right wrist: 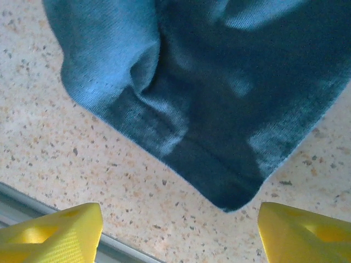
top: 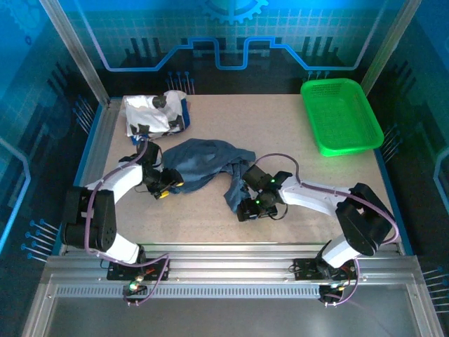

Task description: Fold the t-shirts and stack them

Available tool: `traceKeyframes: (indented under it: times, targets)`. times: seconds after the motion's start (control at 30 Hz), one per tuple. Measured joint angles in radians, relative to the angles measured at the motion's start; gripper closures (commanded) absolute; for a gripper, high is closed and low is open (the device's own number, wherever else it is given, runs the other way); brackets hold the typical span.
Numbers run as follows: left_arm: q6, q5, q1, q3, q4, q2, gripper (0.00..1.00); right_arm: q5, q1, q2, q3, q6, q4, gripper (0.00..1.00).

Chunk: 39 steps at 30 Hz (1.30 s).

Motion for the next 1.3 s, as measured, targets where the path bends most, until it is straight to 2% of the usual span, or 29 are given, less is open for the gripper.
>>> traceKeyframes:
  times: [0.13,0.23,0.33,0.37,0.43,0.57,0.8,1.1,1.3]
  targets:
    - [-0.001,0.001,0.0,0.0,0.05,0.066,0.61,0.007,-0.019,0.035,0.001,0.009,0.021,0.37]
    - [0.003,0.016,0.005,0.02,0.064,0.126,0.78,0.021,-0.038,0.082,0.012,0.017,0.023,0.52]
    - [0.01,0.023,0.006,0.049,0.073,0.16,0.98,0.037,-0.058,0.129,0.049,0.032,-0.005,0.77]
    - [0.005,0.025,0.007,0.053,0.073,0.162,1.0,0.046,-0.063,0.136,0.059,0.036,-0.007,0.87]
    - [0.02,0.026,0.01,0.056,0.074,0.163,1.0,0.056,-0.074,0.141,0.063,0.047,-0.009,0.99]
    - [0.032,0.021,0.037,0.062,0.072,0.158,1.0,0.084,-0.125,0.113,0.063,0.068,-0.032,1.0]
    - [0.069,-0.009,0.124,0.143,0.018,0.049,1.0,0.113,-0.251,-0.113,0.119,0.072,-0.084,1.0]
    - [0.103,0.048,0.168,0.443,-0.043,-0.098,1.0,0.077,-0.421,-0.263,0.374,0.059,-0.097,1.0]
    - [0.09,0.112,0.238,0.704,-0.118,-0.095,1.0,0.006,-0.632,-0.284,0.578,0.02,-0.116,1.0]
